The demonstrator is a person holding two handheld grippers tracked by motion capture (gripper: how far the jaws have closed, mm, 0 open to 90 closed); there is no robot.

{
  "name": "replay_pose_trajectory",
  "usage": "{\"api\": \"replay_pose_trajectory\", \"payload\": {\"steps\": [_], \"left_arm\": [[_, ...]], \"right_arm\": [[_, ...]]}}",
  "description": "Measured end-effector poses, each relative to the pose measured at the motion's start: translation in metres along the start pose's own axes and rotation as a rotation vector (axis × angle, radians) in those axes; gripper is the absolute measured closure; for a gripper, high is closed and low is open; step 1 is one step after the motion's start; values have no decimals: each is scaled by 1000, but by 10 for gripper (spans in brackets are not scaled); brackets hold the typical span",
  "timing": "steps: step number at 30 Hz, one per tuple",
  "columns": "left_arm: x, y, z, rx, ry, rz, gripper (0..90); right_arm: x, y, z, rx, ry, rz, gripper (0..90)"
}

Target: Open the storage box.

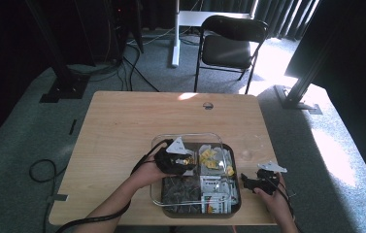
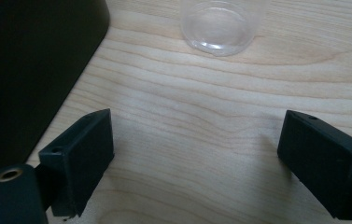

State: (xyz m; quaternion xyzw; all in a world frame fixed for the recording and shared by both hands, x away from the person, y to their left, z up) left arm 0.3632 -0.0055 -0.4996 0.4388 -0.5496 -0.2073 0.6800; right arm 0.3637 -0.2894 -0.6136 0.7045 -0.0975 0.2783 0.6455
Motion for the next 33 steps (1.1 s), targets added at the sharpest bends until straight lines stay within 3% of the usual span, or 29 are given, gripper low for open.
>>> {"api": "replay_pose_trajectory", "payload": {"steps": [33], "left_arm": [[-77,48,-53,83,153,1,588]], "right_arm": [[0,0,0,1,-2,-2,99]]}}
Point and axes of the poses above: each handheld gripper's, and its own axes: y roughly backward along the jaws, x roughly out of its top, z roughly to its right, the point moved 9 cm from there along -y, roughly forward along the jaws, and after that the axes turned 15 degrees about -z, right-handed, at the moved point
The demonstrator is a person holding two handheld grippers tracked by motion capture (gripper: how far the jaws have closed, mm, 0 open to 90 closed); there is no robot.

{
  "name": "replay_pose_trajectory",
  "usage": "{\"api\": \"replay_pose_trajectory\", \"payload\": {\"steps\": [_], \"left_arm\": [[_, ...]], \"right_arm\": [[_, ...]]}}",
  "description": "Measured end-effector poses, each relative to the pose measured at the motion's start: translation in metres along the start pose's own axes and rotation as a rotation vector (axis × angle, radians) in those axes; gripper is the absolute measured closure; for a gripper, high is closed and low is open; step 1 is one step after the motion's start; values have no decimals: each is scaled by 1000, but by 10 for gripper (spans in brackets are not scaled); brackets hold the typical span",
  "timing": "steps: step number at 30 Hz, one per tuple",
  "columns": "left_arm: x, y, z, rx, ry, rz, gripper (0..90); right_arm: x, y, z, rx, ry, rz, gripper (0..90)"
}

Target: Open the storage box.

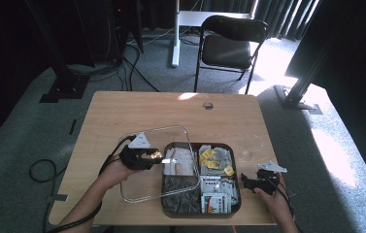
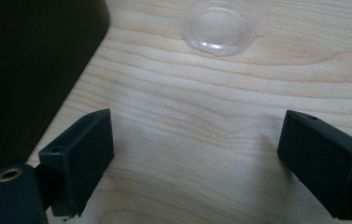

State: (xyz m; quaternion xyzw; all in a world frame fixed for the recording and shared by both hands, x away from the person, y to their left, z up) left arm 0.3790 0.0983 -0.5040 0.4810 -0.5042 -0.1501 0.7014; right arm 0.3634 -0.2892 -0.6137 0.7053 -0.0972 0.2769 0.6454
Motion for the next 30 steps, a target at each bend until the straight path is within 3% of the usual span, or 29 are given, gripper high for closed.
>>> {"api": "replay_pose_trajectory", "payload": {"steps": [8,20,30], "left_arm": [[-17,8,-14,3,54,16,587],[-48,23,-42,49,139,25,588],[-70,34,-57,92,184,42,587]], "right_arm": [[0,0,0,0,0,0,99],[0,0,0,0,0,0,99],[0,0,0,0,0,0,99]]}}
Point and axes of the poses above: each handheld gripper's, and its own axes: y roughly backward along the jaws, x roughly out of its top, z roughly to its right, the point moved 9 cm from there along -y, roughly forward along the jaws, and after that the axes turned 15 degrees about -z, right-handed, at the moved point
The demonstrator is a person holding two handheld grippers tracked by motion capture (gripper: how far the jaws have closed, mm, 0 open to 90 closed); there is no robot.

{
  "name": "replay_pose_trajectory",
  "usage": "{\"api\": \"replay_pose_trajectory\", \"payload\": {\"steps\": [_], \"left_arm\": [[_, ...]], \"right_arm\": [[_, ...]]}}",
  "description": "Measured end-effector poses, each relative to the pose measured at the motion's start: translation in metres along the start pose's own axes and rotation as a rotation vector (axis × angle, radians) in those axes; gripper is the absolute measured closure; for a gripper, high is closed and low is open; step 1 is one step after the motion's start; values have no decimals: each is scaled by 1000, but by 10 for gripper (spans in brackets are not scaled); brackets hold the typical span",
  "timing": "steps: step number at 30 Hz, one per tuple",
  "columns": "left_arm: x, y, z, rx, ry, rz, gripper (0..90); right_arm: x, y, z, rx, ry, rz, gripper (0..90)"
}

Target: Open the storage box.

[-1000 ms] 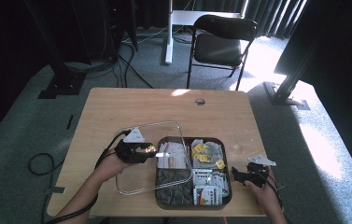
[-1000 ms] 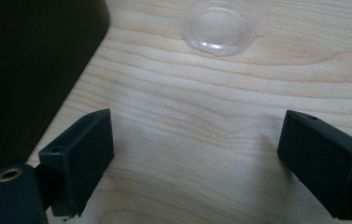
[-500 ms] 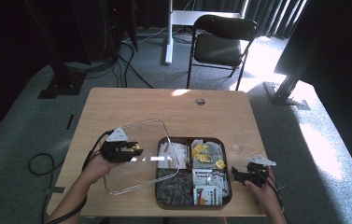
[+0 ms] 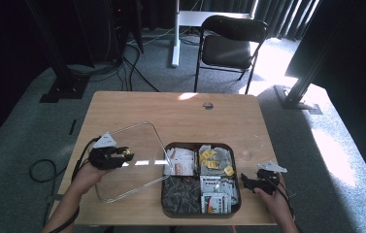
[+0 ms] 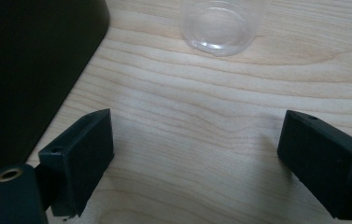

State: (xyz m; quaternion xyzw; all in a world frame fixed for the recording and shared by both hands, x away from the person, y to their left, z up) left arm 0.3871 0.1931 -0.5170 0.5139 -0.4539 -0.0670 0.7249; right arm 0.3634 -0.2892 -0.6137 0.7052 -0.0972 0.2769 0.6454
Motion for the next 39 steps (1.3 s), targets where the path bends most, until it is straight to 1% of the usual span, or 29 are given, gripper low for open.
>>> {"api": "replay_pose_trajectory", "payload": {"steps": [2,5,8,9,14,16,19,22,27,32,35,39], "left_arm": [[-4,3,-3,15,8,5,588],[-10,4,-8,27,28,12,587],[-15,4,-13,40,34,8,587],[-17,3,-15,50,34,3,587],[-22,3,-22,55,60,10,588],[-24,1,-26,63,74,17,587],[-28,-1,-32,74,94,16,588],[-32,-7,-37,98,109,4,587],[-37,-18,-41,120,127,1,587],[-38,-31,-44,157,158,0,587],[-37,-38,-46,181,165,-3,587],[-35,-45,-46,184,171,-11,587]], "right_arm": [[0,0,0,0,0,0,99],[0,0,0,0,0,0,99],[0,0,0,0,0,0,99],[0,0,0,0,0,0,99],[0,0,0,0,0,0,99],[0,0,0,0,0,0,99],[0,0,0,0,0,0,99],[0,0,0,0,0,0,100],[0,0,0,0,0,0,99],[0,0,0,0,0,0,99],[0,0,0,0,0,0,99],[0,0,0,0,0,0,99]]}}
Point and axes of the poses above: each handheld gripper's, and its own axes: y roughly backward along the jaws, x roughly out of its top, z roughly to its right, the point moved 9 cm from there along -y, roughly forward along the jaws, and after that the axes turned 15 degrees about -z, right-handed, at the moved point
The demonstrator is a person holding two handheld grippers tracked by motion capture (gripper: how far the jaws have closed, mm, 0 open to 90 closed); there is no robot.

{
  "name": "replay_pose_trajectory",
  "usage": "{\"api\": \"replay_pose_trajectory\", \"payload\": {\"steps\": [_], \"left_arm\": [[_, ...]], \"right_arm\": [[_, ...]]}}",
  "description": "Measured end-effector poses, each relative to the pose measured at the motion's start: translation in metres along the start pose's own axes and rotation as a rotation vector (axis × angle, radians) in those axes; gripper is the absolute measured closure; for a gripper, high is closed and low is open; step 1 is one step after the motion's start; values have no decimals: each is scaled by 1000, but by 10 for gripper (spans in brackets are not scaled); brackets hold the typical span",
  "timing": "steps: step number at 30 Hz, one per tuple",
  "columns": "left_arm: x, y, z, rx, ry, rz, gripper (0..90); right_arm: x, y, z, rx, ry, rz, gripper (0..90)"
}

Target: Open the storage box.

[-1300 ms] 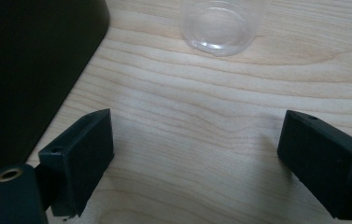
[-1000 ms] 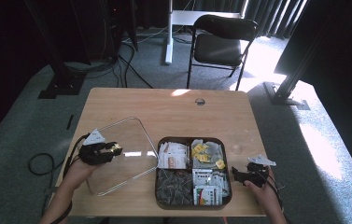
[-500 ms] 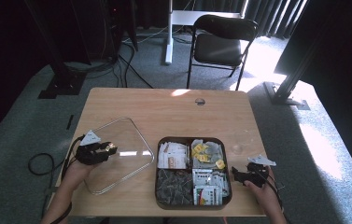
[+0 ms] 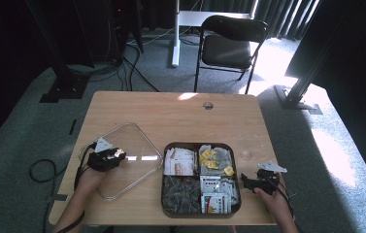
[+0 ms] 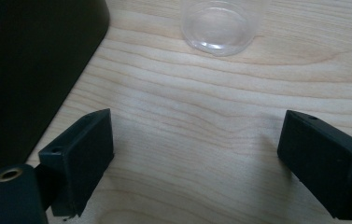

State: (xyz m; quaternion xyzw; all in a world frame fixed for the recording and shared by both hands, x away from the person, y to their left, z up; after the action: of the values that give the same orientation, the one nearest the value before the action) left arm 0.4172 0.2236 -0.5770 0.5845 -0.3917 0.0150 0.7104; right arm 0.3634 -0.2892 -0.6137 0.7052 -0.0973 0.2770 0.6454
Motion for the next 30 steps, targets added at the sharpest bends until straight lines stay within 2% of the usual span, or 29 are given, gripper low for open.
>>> {"api": "replay_pose_trajectory", "payload": {"steps": [12,16,21,26,30], "left_arm": [[15,-15,-10,7,19,7,587],[19,-18,-14,-6,35,17,587],[24,-24,-17,-2,24,-5,587],[27,-28,-20,-14,36,7,587],[25,-33,-21,-18,33,-3,587]], "right_arm": [[0,0,0,0,0,0,99],[0,0,0,0,0,0,99],[0,0,0,0,0,0,99],[0,0,0,0,0,0,100],[0,0,0,0,0,0,99]]}}
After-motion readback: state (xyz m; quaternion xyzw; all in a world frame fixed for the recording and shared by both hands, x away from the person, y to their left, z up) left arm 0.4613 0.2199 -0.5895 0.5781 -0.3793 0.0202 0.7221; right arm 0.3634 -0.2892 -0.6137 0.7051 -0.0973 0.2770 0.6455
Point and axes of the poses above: each handheld gripper's, and its own axes: y roughly backward along the jaws, x roughly out of its top, z roughly to its right, the point moved 9 cm from there along -y, roughly forward along the jaws, and after that the axes turned 15 degrees about -z, right-handed, at the moved point
